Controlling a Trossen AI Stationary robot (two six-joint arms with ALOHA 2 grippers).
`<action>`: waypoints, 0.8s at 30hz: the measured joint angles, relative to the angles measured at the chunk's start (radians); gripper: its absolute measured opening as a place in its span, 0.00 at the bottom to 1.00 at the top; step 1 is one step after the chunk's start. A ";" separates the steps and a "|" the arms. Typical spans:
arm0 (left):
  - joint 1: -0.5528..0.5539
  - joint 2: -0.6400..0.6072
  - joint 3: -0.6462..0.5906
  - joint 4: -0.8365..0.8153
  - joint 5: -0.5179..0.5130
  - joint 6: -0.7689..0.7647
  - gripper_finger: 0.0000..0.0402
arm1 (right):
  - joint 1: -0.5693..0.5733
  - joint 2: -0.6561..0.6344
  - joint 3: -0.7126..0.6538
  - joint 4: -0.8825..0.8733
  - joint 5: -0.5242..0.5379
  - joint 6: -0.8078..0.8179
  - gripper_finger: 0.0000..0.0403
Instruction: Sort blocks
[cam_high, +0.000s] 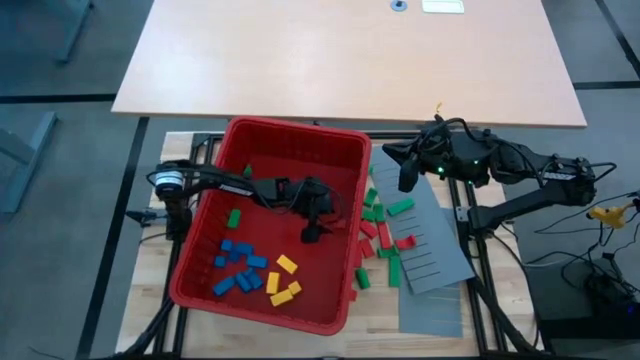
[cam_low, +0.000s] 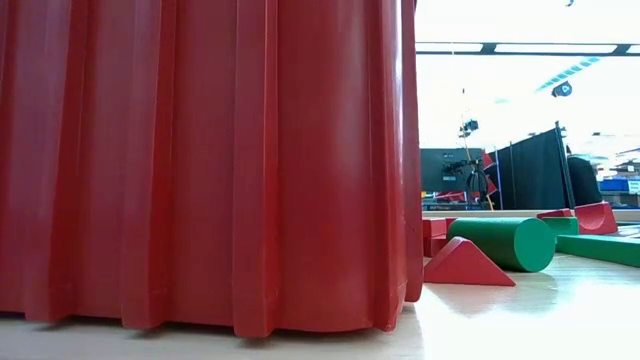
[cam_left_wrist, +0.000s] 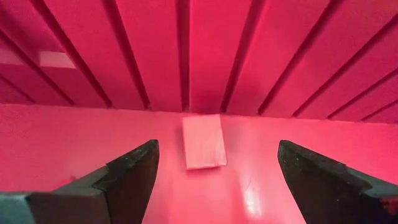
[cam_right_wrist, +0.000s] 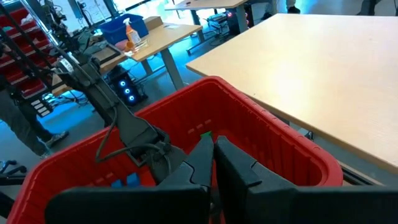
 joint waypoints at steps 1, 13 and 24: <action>0.000 0.006 0.000 0.001 0.006 -0.001 0.78 | 0.000 0.000 0.000 0.000 0.000 0.000 0.00; -0.004 0.107 0.053 0.040 0.016 -0.034 0.78 | 0.000 0.000 0.000 0.000 0.000 0.016 0.00; -0.004 0.110 0.080 0.038 0.016 -0.026 0.78 | 0.000 0.000 0.000 0.000 0.000 0.018 0.00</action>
